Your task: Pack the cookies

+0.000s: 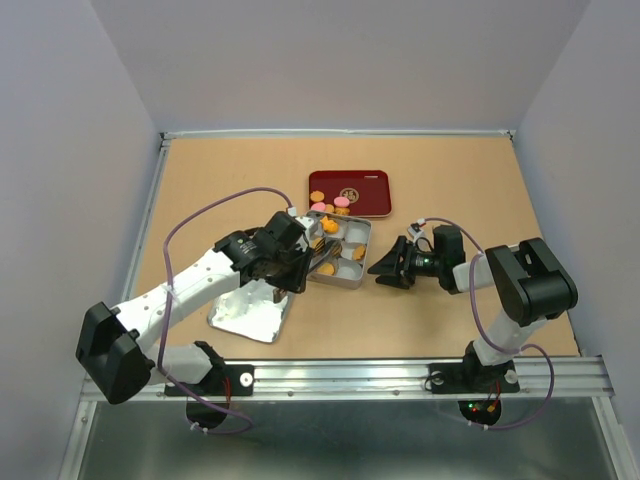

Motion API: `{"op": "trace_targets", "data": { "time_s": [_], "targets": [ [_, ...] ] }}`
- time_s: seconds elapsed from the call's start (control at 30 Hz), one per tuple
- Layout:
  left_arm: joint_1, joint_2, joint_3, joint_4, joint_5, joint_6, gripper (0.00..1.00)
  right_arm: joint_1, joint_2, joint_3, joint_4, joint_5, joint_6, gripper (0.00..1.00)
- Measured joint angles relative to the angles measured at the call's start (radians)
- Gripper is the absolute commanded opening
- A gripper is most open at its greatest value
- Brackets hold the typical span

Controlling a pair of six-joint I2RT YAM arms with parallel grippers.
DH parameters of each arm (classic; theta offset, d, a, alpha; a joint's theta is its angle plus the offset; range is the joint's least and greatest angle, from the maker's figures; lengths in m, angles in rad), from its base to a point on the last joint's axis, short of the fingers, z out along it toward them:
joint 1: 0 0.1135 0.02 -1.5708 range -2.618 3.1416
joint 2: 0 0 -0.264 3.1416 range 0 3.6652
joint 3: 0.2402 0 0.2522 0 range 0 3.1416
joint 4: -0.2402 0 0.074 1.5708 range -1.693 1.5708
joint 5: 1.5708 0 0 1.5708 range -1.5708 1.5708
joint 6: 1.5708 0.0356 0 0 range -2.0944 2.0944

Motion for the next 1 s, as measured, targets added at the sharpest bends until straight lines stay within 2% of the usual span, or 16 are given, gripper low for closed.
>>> {"op": "trace_targets", "data": {
  "time_s": [0.27, 0.4, 1.0],
  "targets": [
    [-0.001, 0.011, -0.006, 0.007, -0.027, -0.003, 0.37, -0.001, 0.0, 0.0, 0.0, 0.0, 0.0, 0.7],
    [-0.001, 0.017, -0.006, 0.005, -0.065, -0.011, 0.46, -0.001, 0.0, 0.0, 0.0, 0.0, 0.0, 0.7],
    [-0.001, 0.018, -0.005, 0.003, -0.1, -0.016, 0.54, -0.005, 0.0, 0.0, 0.0, 0.0, 0.0, 0.7]
  ]
}}
